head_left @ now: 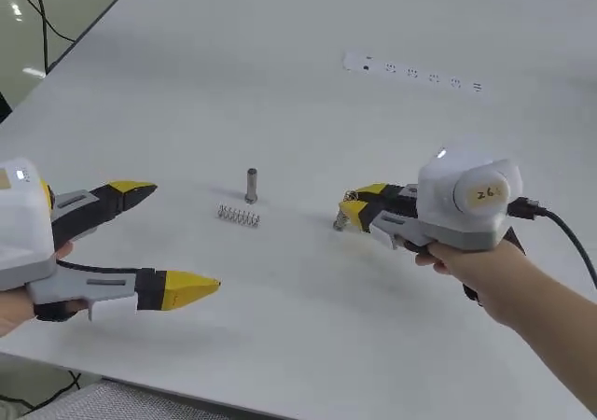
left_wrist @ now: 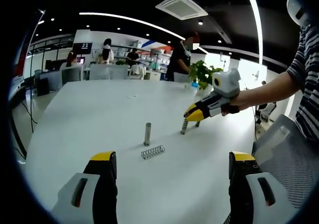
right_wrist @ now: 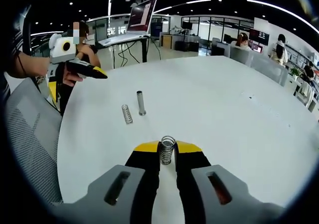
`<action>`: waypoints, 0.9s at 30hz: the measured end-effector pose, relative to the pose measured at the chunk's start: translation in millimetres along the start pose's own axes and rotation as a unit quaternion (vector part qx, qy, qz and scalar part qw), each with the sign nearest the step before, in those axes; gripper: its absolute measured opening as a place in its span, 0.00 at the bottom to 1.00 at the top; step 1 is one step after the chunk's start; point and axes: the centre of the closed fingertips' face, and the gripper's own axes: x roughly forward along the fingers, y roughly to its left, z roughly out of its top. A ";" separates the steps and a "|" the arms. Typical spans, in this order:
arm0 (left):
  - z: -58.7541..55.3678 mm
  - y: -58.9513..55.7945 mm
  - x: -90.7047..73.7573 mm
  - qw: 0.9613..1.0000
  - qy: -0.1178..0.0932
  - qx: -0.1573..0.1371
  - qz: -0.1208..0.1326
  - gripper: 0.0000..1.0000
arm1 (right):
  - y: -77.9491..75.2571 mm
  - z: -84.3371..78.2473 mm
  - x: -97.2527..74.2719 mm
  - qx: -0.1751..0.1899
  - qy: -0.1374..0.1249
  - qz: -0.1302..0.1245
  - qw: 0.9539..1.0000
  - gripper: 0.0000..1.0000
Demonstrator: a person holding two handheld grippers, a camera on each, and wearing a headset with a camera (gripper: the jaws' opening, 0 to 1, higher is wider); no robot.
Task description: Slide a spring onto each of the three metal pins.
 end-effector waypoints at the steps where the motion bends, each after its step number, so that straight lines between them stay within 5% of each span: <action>1: 0.4 0.5 -0.3 1.000 -0.001 0.001 0.000 0.93 | 1.1 -4.2 2.1 0.000 0.007 0.000 1.000 0.13; 5: 0.9 1.4 -1.4 1.000 -0.003 0.001 0.002 0.93 | 4.2 -13.9 5.8 -0.006 0.018 -0.004 1.000 0.13; 27: -2.2 -1.2 0.3 1.000 0.003 0.002 -0.005 0.93 | 2.4 -4.3 1.6 0.020 0.012 -0.002 1.000 0.19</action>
